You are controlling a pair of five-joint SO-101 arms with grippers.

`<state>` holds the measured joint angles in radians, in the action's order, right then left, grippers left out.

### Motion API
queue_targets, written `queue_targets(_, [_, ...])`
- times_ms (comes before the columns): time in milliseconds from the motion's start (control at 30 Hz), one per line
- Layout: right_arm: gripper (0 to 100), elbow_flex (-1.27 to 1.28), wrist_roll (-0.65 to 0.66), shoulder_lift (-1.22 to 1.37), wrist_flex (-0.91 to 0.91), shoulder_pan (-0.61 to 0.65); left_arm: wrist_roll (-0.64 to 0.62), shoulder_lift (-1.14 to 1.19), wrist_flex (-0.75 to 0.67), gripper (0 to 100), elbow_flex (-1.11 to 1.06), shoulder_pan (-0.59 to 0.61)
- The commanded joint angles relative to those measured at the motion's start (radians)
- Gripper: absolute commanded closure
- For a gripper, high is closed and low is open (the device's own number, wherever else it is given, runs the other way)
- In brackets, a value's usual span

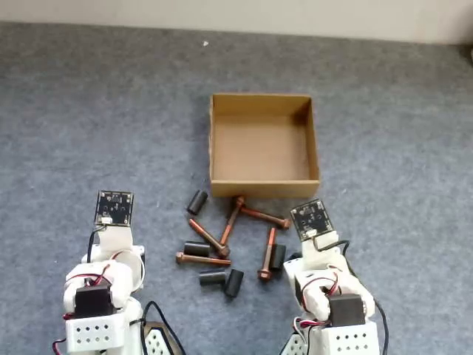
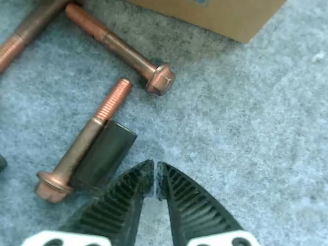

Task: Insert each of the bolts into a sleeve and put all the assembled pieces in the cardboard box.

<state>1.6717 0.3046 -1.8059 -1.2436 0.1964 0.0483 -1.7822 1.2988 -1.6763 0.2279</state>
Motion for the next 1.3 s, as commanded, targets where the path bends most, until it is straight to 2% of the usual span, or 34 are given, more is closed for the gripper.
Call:
queue_targets(0, [98.3,0.124,-0.003,-0.001,-0.001,-0.012,-0.009,-0.001,0.005,99,-0.019,0.012])
queue_targets(700, [98.3,0.122,-0.003,-0.001,0.005,-0.008,-0.008,-0.001,0.0,99,-0.016,0.007])
queue_targets(967, [98.6,0.05,-0.009,-0.001,0.093,-0.044,-0.006,-0.002,-0.002,99,0.005,0.007])
queue_targets(1133, [98.2,-0.108,-0.242,0.01,0.093,-0.039,-0.011,-0.002,-0.002,99,-0.01,0.007])
queue_targets(1267, [98.1,-0.217,-0.278,0.028,0.074,0.056,-0.011,-0.002,-0.002,99,-0.01,0.007])
